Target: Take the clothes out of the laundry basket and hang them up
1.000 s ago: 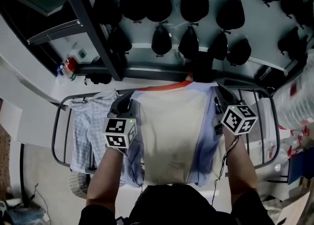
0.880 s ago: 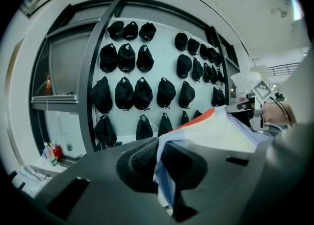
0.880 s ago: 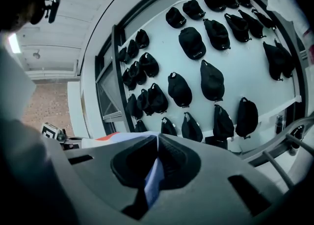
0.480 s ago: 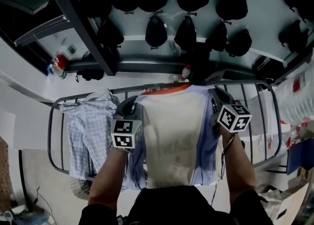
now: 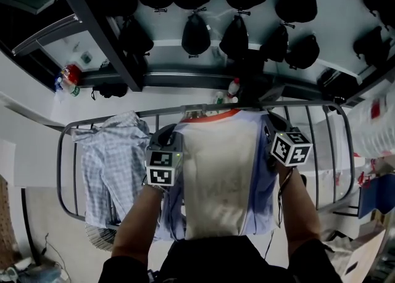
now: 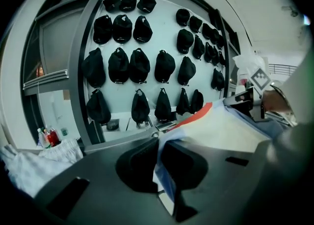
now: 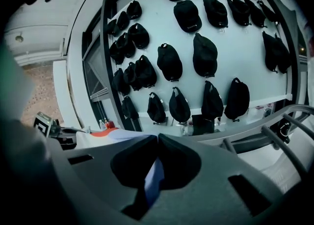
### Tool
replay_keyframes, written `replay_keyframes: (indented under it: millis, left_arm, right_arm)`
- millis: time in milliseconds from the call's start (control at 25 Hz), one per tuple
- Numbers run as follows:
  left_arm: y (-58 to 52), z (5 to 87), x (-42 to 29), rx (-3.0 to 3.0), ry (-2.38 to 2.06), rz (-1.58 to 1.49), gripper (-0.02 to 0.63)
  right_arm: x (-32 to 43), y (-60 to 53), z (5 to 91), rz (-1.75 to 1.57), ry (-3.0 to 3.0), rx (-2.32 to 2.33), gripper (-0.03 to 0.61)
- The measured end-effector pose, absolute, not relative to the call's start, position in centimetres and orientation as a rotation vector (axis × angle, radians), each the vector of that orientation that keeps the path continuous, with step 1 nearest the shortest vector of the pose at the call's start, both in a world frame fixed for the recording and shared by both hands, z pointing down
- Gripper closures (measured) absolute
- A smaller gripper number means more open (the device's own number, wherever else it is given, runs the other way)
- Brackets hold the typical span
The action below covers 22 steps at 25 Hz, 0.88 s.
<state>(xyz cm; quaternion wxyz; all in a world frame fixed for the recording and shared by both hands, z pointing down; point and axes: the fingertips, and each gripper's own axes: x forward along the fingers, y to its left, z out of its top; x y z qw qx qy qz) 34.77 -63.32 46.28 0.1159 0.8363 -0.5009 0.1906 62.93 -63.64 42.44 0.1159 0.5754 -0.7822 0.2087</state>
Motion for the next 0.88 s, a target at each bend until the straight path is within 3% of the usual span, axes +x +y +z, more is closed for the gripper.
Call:
replay_keyframes:
  millis: [520,720,880]
  left_arm:
    - [-63.1,47.5,35.9,2.491,-1.377,0.672,0.591]
    - [-62.8,47.6,35.6,2.483,-1.348,0.728,0.491]
    - [-62.4,47.1,35.3,2.484,-1.356,0.745,0.468]
  right_arm:
    - [62.9,-63.7,43.9,0.610,-2.252,1.649,0.551]
    - [63.2,-63.5,44.0,0.597,-2.233,1.615,0.522]
    - [63.5,-63.3,43.9,0.597,-2.226,1.598,0.480]
